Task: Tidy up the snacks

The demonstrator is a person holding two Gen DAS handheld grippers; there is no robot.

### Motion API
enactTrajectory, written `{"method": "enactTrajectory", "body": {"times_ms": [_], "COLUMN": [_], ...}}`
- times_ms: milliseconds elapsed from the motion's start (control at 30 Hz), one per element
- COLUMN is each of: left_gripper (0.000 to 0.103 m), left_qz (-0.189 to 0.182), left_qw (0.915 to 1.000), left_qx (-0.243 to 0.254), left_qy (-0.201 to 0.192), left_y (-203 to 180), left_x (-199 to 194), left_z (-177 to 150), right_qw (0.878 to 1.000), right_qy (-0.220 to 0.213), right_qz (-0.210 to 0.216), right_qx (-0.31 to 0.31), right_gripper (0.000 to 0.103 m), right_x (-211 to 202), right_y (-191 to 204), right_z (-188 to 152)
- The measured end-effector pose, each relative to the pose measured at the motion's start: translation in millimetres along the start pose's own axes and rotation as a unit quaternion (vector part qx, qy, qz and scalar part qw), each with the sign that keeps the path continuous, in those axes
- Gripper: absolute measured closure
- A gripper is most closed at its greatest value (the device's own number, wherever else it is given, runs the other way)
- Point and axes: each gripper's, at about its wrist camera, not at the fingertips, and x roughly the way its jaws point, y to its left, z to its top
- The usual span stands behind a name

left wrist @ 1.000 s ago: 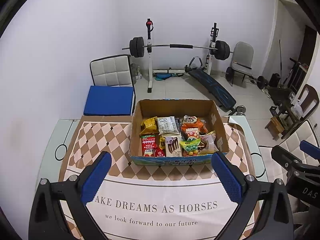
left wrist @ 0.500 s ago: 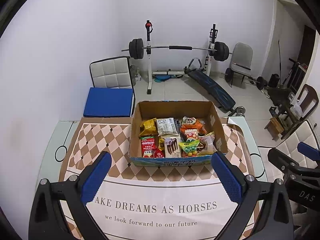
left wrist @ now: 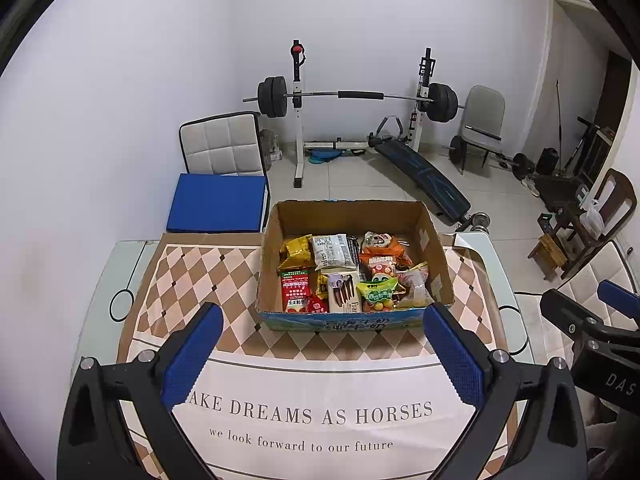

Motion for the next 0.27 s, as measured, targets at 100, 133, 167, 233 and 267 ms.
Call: {"method": "enactTrajectory", "body": {"times_ms": [100,133,167,233,267], "left_gripper": [0.000,0.000,0.000,0.000,0.000], "left_qz": [0.001,0.002,0.004,0.004,0.001], "left_qw": [1.0000,1.0000,1.0000,0.9999,0.9999], "left_qx": [-0.001,-0.001,-0.001,-0.001,0.001], "left_qy": [-0.004,-0.006,-0.009,-0.010,-0.010], "left_y": [-0.2,0.4,0.3,-0.5,-0.2], "left_x": [-1.4,-1.6,-3.0,-4.6,-5.2], "left_z": [-0.1,1.3,3.0,6.8,6.3], "right_qw": [1.000,1.000,1.000,1.000,1.000], "right_qy": [0.000,0.000,-0.001,-0.001,-0.001], "right_qz": [-0.001,0.000,0.000,-0.001,-0.001], "right_qx": [0.000,0.000,0.000,0.001,0.001], "right_gripper": [0.001,0.001,0.001,0.001,0.001], "right_x": [-0.1,-0.2,-0.6,-0.4,-0.4], "right_y": [-0.1,-1.3,0.0,-1.9,-1.3], "right_z": [-0.3,-1.5,-0.3,-1.1,-0.5]}}
